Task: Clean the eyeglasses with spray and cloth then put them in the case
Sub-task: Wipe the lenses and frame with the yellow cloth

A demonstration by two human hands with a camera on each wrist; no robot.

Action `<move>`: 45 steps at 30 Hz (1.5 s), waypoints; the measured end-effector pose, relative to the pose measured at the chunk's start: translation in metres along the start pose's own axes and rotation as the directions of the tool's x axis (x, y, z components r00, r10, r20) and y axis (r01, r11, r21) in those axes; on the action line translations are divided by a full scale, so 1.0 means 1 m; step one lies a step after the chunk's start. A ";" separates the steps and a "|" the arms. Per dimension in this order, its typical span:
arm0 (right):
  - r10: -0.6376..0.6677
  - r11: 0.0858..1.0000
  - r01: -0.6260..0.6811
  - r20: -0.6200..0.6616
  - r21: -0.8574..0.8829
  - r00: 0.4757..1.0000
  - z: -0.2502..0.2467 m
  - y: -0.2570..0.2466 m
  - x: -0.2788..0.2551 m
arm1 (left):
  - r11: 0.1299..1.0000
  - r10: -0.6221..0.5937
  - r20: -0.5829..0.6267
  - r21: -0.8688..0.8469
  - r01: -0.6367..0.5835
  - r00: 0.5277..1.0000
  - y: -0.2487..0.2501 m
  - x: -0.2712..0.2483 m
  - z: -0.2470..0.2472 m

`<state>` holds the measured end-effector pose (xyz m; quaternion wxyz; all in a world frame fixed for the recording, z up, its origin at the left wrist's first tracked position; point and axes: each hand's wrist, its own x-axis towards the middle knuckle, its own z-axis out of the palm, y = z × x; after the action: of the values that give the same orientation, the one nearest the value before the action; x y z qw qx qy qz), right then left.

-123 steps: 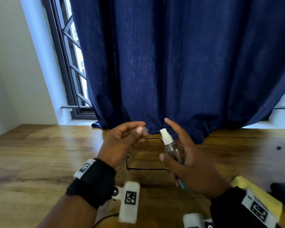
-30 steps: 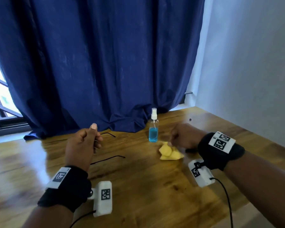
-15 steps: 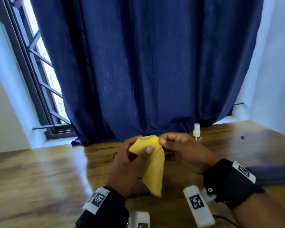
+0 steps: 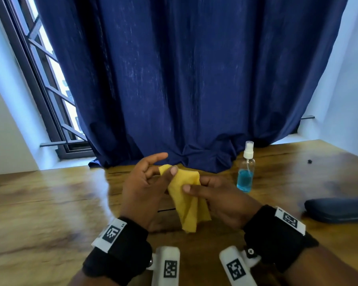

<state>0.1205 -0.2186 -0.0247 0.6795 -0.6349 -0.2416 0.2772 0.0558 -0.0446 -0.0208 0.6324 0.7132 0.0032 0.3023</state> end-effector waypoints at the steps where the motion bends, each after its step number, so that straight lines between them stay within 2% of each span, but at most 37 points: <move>1: 0.003 1.000 -0.003 0.011 0.027 1.000 0.001 -0.001 0.000 | 1.000 -0.009 -0.010 -0.004 0.009 1.000 0.000 0.001 -0.001; 5: 0.033 0.996 -0.035 0.027 0.087 0.999 0.000 0.000 0.002 | 0.999 -0.048 -0.047 -0.013 0.047 0.998 0.000 0.002 -0.005; 8: 0.082 0.965 -0.086 0.025 0.248 0.996 0.002 -0.002 0.004 | 0.996 -0.090 -0.094 0.015 0.091 0.992 0.004 0.003 -0.007; 10: 0.087 0.924 -0.087 0.018 0.373 0.996 0.000 -0.006 0.004 | 0.990 -0.140 -0.159 -0.051 0.134 0.977 0.007 0.008 -0.015; 13: 0.035 0.882 0.016 -0.099 0.471 0.994 -0.013 -0.008 0.006 | 0.971 -0.238 -0.274 -0.088 0.223 0.932 0.004 0.025 -0.047; 15: 0.009 0.861 0.099 -0.209 0.499 0.978 -0.023 -0.008 0.009 | 0.936 -0.353 -0.299 -0.124 0.331 0.887 -0.007 0.035 -0.074; 18: 0.015 0.866 0.124 -0.273 0.485 0.962 -0.029 -0.009 0.011 | 0.876 -0.477 -0.297 -0.090 0.473 0.827 -0.025 0.041 -0.095; 21: 0.004 0.887 0.136 -0.302 0.442 0.953 -0.031 -0.008 0.012 | 0.817 -0.540 -0.252 0.075 0.572 0.803 -0.034 0.037 -0.090; 24: -0.021 0.909 0.153 -0.324 0.387 0.946 -0.030 -0.007 0.013 | 0.780 -0.594 -0.170 0.120 0.615 0.786 -0.038 0.032 -0.078; 28: -0.018 0.932 0.131 -0.317 0.339 0.948 -0.026 -0.006 0.013 | 0.766 -0.582 -0.135 0.241 0.596 0.802 -0.041 0.030 -0.068; 33: -0.020 0.948 0.118 -0.314 0.297 0.949 -0.027 -0.008 0.010 | 0.724 -0.536 -0.215 0.381 0.575 0.817 -0.038 0.029 -0.066; 35: -0.052 0.946 0.148 -0.315 0.287 0.948 -0.030 -0.010 0.008 | 0.745 -0.522 -0.201 0.365 0.558 0.829 -0.037 0.029 -0.064; 37: -0.112 0.938 0.204 -0.313 0.280 0.943 -0.035 -0.013 0.007 | 0.813 -0.495 -0.140 0.274 0.513 0.858 -0.034 0.028 -0.060; 39: -0.167 0.927 0.264 -0.337 0.265 0.927 -0.041 -0.018 0.005 | 0.877 -0.462 -0.024 0.137 0.460 0.887 -0.028 0.025 -0.054; 41: -0.191 0.923 0.298 -0.385 0.242 0.903 -0.045 -0.019 0.005 | 0.906 -0.424 0.099 0.050 0.421 0.900 -0.022 0.020 -0.045; 45: -0.252 0.944 0.318 -0.423 0.091 0.870 -0.041 -0.013 0.007 | 0.932 -0.362 0.220 0.061 0.358 0.906 -0.015 0.011 -0.026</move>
<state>0.1541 -0.2446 -0.0147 0.7962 -0.5798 -0.1640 0.0541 0.0591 -0.0143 -0.0288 0.6666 0.7362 0.0649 0.0968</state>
